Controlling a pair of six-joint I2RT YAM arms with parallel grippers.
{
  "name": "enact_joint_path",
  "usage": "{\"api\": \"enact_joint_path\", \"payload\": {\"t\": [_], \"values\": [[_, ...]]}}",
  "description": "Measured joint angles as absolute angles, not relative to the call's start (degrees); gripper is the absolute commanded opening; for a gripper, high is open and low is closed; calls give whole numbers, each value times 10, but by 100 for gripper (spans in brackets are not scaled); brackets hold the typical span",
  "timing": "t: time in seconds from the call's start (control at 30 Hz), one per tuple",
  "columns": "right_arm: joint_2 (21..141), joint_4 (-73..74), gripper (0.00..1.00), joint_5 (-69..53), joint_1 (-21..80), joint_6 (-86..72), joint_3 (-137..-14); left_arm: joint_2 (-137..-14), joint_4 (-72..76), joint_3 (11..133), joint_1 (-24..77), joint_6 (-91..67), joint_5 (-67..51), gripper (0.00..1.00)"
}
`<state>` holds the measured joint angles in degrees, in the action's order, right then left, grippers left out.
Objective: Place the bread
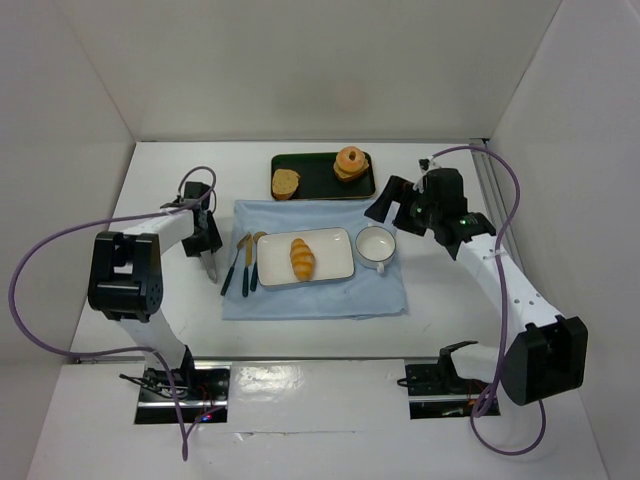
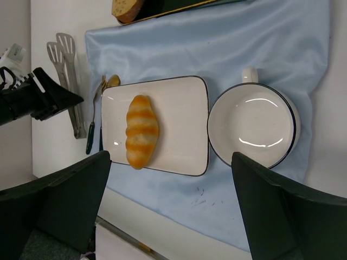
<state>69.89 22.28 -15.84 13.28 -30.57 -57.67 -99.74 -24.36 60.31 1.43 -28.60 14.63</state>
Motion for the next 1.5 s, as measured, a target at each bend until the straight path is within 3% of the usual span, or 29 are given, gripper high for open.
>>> {"api": "enact_joint_path", "payload": {"t": [0.17,0.47,0.63,1.2,1.5], "values": [[699,224,99,-158,130,-305,-579,-1023,-243,630,11,-282,141,58],[716,230,99,-157,126,-304,-590,-1058,-245,674,5,-266,117,79],[720,232,99,-158,126,-304,-593,-1071,-253,693,4,-265,112,85],[726,232,99,-167,126,-306,-593,-1073,-303,716,-10,-268,187,86],[749,239,99,-165,127,-306,-604,-981,-316,718,-12,-267,182,86]]}}
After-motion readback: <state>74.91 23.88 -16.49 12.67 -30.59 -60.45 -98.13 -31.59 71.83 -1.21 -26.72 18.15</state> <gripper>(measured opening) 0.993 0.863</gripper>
